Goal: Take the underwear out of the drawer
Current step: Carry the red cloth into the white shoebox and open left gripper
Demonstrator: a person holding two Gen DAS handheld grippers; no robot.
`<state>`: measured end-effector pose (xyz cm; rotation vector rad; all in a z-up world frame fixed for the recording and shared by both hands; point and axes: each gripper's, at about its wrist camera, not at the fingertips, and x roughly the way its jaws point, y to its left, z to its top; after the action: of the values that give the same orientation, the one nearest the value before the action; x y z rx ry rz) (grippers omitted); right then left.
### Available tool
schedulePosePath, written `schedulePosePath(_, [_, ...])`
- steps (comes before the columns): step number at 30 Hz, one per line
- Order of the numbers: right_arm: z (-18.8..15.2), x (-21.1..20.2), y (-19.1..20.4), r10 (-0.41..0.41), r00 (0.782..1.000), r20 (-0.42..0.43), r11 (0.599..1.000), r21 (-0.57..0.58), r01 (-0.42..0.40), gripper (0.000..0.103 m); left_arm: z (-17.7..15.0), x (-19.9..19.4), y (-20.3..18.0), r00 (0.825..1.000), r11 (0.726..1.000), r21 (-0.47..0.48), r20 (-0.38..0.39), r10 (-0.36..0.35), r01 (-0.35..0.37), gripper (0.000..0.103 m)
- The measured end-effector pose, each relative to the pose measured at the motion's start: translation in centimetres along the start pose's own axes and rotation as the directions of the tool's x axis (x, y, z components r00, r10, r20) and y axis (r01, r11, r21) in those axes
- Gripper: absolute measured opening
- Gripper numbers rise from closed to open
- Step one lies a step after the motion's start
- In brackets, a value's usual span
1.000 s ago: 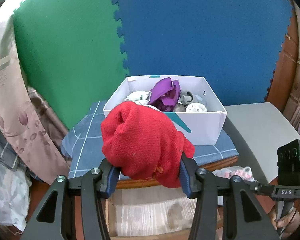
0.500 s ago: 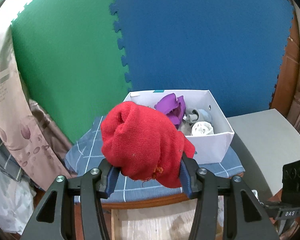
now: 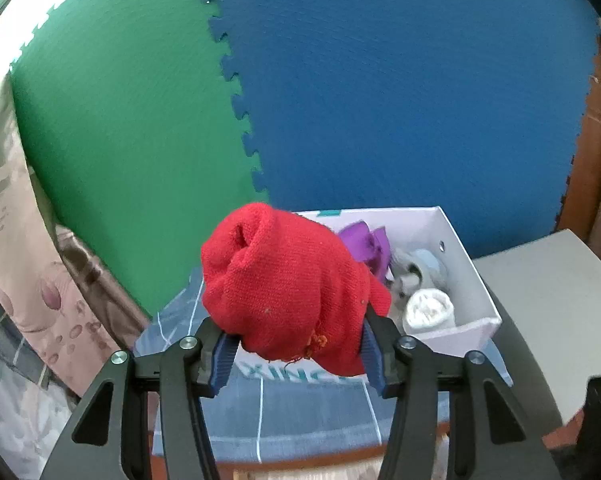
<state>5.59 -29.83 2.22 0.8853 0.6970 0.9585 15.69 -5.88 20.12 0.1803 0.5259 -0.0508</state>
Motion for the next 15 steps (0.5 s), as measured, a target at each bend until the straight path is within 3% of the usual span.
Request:
schedulePosePath(6, [0.2, 0.0, -0.3, 0.028, 1.000, 0.004, 1.000, 0.013, -0.028, 0.012, 1.8, 4.1, -0.2, 1.000, 1.000, 0.006, -0.014, 0.016, -0.016, 0.051])
schedulePosePath(15, [0.4, 0.5, -0.7, 0.052, 0.999, -0.004, 0.998, 0.032, -0.052, 0.012, 2.5, 11.0, -0.4, 0.995, 1.000, -0.006, -0.101, 0.024, -0.025, 0.053])
